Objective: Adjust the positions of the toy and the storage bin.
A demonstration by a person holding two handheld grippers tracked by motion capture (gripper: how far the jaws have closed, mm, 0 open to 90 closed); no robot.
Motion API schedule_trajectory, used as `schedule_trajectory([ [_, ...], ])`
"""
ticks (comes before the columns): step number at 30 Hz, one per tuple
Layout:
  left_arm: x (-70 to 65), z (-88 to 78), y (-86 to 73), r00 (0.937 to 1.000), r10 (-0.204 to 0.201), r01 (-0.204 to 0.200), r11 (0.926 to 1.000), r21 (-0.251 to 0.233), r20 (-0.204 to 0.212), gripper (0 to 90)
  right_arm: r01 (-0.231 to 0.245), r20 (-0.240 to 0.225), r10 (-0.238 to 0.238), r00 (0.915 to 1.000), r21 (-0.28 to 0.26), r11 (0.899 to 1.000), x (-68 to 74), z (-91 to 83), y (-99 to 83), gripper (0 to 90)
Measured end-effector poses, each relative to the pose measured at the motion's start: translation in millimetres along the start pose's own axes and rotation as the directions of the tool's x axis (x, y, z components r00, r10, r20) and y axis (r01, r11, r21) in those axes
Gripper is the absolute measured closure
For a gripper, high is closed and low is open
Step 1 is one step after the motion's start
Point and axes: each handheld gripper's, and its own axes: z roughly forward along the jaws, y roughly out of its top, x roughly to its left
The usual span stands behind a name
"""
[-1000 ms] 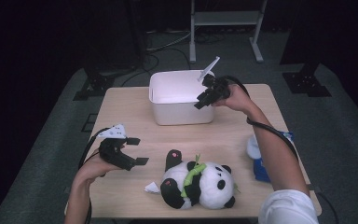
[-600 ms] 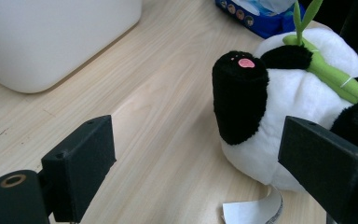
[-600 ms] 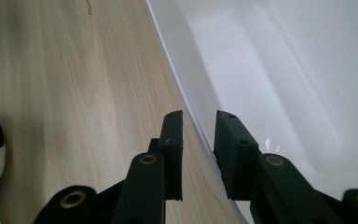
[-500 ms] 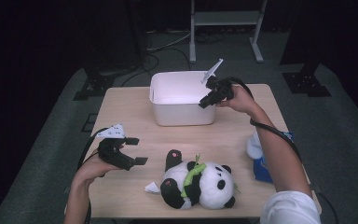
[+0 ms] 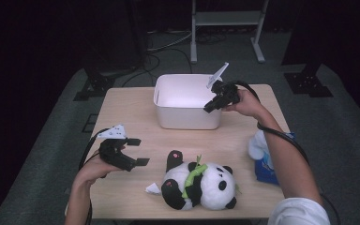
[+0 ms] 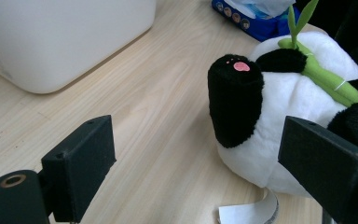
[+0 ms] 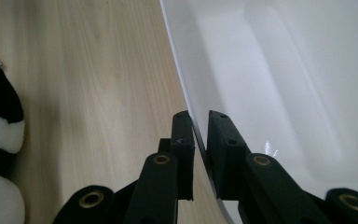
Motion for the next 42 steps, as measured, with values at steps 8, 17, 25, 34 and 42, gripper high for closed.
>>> schedule_trajectory([
  [8,-0.1,0.7,0.5,1.0000,-0.001,0.001,1.0000,-0.001,0.004,9.5,-0.015,-0.017,0.015,0.9997,0.010,1.000,2.2,-2.1,-2.8,74.6],
  [17,0.7,0.0,0.3,1.0000,-0.003,0.003,1.0000,-0.002,0.002,9.5,0.034,-0.027,-0.033,0.9991,0.018,0.999,6.7,13.3,17.8,69.2],
  [25,1.1,-2.5,-0.9,0.9999,-0.016,0.016,0.9997,-0.016,0.001,9.5,0.065,-0.037,-0.064,0.9973,0.037,0.997,9.9,29.8,35.7,71.7],
  [34,0.7,-3.3,-0.8,0.9999,-0.012,0.012,0.9998,-0.015,0.001,9.5,0.071,-0.030,-0.069,0.9971,0.050,0.996,14.1,33.5,39.2,83.5],
  [42,2.1,-4.2,-1.9,0.9998,-0.018,0.018,0.9997,-0.017,0.000,9.5,0.080,-0.043,-0.078,0.9960,0.052,0.995,19.9,28.6,31.9,83.8],
])
